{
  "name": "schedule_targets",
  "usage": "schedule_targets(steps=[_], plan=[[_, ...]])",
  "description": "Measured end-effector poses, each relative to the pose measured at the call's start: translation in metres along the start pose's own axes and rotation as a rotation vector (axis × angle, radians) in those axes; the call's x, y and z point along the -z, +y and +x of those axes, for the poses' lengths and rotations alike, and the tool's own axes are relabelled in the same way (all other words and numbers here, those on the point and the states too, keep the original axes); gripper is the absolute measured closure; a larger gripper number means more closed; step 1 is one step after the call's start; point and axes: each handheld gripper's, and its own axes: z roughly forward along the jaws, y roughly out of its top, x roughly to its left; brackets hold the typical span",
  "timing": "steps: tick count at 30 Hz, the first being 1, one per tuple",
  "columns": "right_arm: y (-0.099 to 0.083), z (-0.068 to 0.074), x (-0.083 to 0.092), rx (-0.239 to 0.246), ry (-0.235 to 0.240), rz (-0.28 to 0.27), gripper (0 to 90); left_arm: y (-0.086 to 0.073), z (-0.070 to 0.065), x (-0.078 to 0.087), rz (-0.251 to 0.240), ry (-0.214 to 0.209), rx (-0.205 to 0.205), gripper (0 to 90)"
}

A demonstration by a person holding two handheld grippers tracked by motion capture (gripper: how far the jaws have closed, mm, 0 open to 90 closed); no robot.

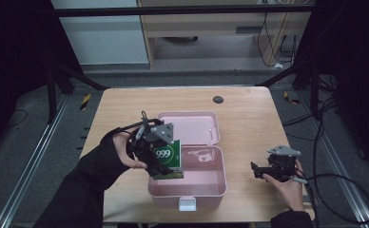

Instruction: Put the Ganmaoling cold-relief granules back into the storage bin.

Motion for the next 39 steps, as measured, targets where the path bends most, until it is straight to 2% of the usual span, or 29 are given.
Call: schedule_targets(steps=[3, 8, 13, 18, 27, 29, 34, 39], plan=[[0.0, 0.0, 0.0, 0.001, 0.0, 0.0, 0.6, 0.0, 0.001, -0.006, 0.006, -0.006, 0.0, 14.7], [0.0, 0.001, 0.0, -0.001, 0.004, 0.0, 0.6, 0.0, 0.004, -0.019, 0.046, -0.01, -0.01, 14.7], [0.0, 0.001, -0.001, 0.009, 0.002, 0.0, 0.6, -0.002, 0.005, -0.027, 0.056, -0.019, -0.014, 14.7], [0.0, 0.001, -0.001, 0.009, 0.002, 0.001, 0.5, -0.006, 0.006, -0.039, 0.082, -0.022, -0.017, 14.7], [-0.001, 0.002, -0.002, 0.019, -0.002, 0.006, 0.5, -0.014, 0.008, -0.052, 0.105, -0.036, -0.008, 14.7], [-0.001, 0.002, -0.002, 0.016, -0.001, 0.01, 0.5, -0.016, 0.007, -0.056, 0.118, -0.029, -0.015, 14.7], [-0.001, 0.003, -0.002, 0.016, -0.001, 0.009, 0.5, -0.021, 0.008, -0.06, 0.105, -0.046, -0.006, 14.7], [-0.001, 0.003, -0.003, 0.026, -0.005, 0.01, 0.5, -0.024, 0.007, -0.067, 0.122, -0.035, -0.011, 14.6]])
